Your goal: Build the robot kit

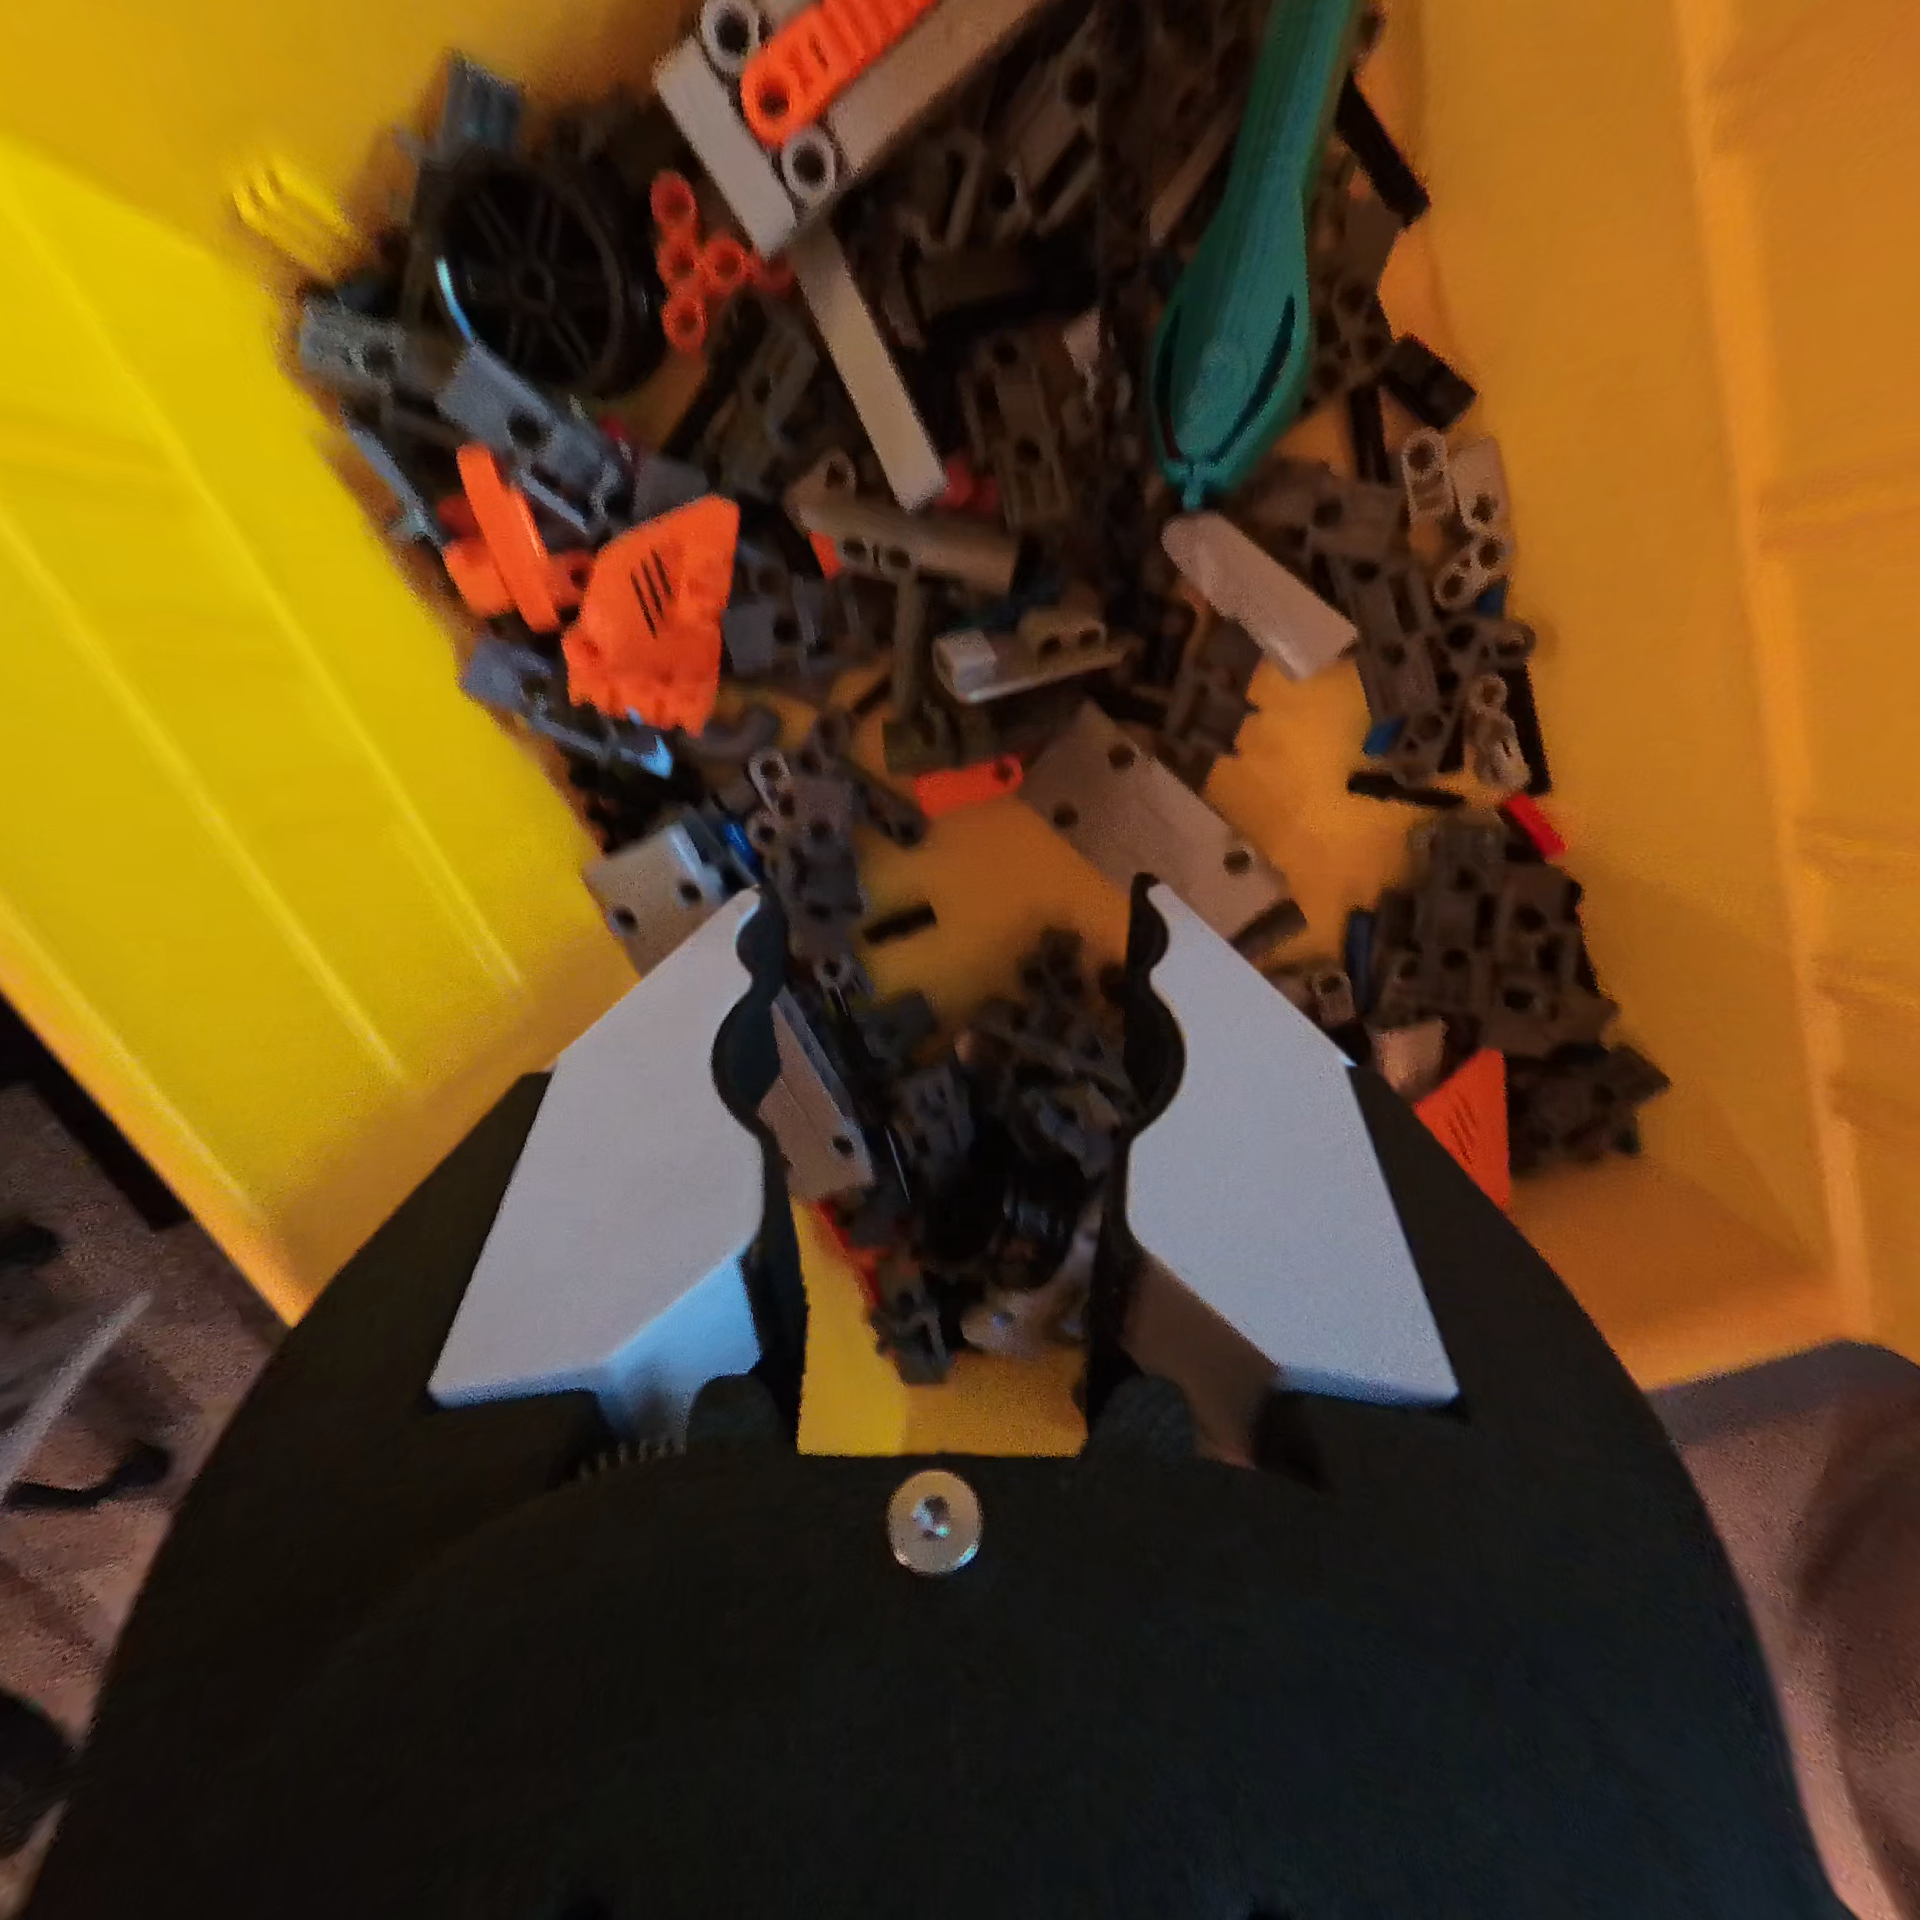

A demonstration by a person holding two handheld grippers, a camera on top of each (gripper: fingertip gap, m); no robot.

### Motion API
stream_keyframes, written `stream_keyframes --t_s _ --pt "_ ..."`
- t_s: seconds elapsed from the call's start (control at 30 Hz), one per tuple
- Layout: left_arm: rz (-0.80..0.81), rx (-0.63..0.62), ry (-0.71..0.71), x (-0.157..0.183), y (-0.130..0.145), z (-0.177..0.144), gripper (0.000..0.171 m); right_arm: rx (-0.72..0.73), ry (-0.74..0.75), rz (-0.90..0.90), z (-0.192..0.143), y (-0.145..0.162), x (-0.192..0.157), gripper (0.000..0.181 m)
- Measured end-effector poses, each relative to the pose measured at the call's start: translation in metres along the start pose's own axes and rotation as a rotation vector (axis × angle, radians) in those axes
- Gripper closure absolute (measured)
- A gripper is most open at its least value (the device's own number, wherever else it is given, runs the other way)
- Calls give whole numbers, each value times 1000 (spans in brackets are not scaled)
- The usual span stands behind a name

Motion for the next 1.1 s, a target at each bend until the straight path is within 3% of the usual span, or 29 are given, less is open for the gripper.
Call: stream_keyframes --t_s 0.13,0.37,0.47,0.57,0.7,0.77,0.8,0.97,1.1 --pt "-126 -66 39 -1 31 -5 84 2 -2 5 0 0 0 181" --pt "-210 -44 -61 8 52 -4 63 1 -2 5 0 0 0 181" --pt "-249 -21 -33 6 54 -2 63 1 -3 8 0 0 0 181" --pt "-295 17 -45 -1 51 -1 80 2 -4 10 0 0 0 181" --pt "-235 -12 -104 3 49 -1 79 -3 -1 5 0 0 0 181" --pt "-201 40 -131 4 46 -5 98 -4 -2 4 0 0 0 181" --pt "-203 45 -145 3 45 -6 99 -3 -2 5 0 0 0 181" --pt "-272 -83 -44 1 48 12 72 -4 -2 6 0 0 0 181" --pt "-270 -82 -21 -1 43 13 75 -4 -4 6 1 0 0 181"
Point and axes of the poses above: each gripper's, where its closed fingertips meet, z out along the fingers, y out of its underside, x = y × z across the jaws, the point moved 10 cm from there along -z, back along the fingers, and after that the axes turned 13 degrees about -z, right-handed, at the moved point
